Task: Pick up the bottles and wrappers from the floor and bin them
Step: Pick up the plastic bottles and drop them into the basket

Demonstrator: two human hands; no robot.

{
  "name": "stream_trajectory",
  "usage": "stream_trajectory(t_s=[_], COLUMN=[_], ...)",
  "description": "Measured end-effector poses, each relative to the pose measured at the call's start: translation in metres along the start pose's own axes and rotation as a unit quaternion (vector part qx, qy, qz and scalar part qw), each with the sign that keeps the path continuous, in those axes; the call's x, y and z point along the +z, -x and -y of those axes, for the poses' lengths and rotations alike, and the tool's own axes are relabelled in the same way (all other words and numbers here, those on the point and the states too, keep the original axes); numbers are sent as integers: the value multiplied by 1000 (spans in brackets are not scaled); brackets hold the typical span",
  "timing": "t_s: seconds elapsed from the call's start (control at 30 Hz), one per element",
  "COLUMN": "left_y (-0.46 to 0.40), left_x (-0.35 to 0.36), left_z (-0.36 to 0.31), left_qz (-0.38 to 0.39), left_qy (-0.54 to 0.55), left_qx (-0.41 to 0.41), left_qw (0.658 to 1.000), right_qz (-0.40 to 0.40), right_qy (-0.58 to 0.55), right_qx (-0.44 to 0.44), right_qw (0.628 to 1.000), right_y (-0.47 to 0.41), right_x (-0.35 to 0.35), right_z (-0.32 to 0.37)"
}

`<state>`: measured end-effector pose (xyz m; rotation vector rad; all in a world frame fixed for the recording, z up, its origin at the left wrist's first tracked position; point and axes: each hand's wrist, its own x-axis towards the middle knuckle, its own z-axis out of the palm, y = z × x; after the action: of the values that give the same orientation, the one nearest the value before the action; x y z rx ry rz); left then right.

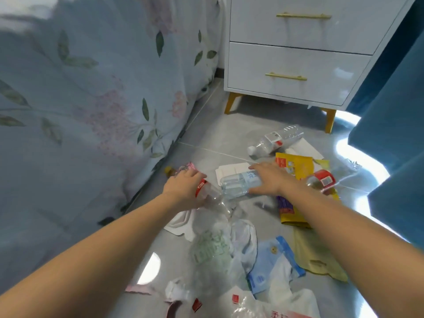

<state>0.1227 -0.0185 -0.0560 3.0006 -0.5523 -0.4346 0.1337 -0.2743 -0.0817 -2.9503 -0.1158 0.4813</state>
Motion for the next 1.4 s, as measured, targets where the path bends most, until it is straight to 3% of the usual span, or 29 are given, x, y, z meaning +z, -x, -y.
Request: stream_trajectory(t_s=[0.13,0.23,0.4,0.5,0.57,0.73,0.93,1.13,1.27,1.4], left_y=[-26,-38,-32,-5,17,109,208,313,416,539], left_x=[18,29,22,-10,-35,-91,-117,-144,-162,-158], left_z=[-6,-10,-10,1,9,40,35,32,37,46], left_qz=[52,42,45,19,0,14,35,-32,-83,-99], left_qy=[-72,-112,-124,-59,-77,-148,-111,-151,-111,-40], left_qx=[24,27,42,25,38,33,-31,-86,-157,-295], left_qw=[996,992,990,998,996,988,993,984,978,949], right_qz=[16,-9,-63,-82,-95,-63,-26,-2,17,73], right_qy=[99,105,49,-17,-84,-204,-278,-267,-274,-257], right_qx=[-44,-55,-18,9,25,-23,-110,-203,-245,-310], right_qw=[994,993,997,996,992,977,954,942,930,912], right_y=[-24,-26,-13,-1,9,35,86,155,214,278], right_x=[15,27,32,27,20,-16,-62,-99,-123,-140], right_z=[-7,-15,-23,-17,-11,54,123,179,230,308])
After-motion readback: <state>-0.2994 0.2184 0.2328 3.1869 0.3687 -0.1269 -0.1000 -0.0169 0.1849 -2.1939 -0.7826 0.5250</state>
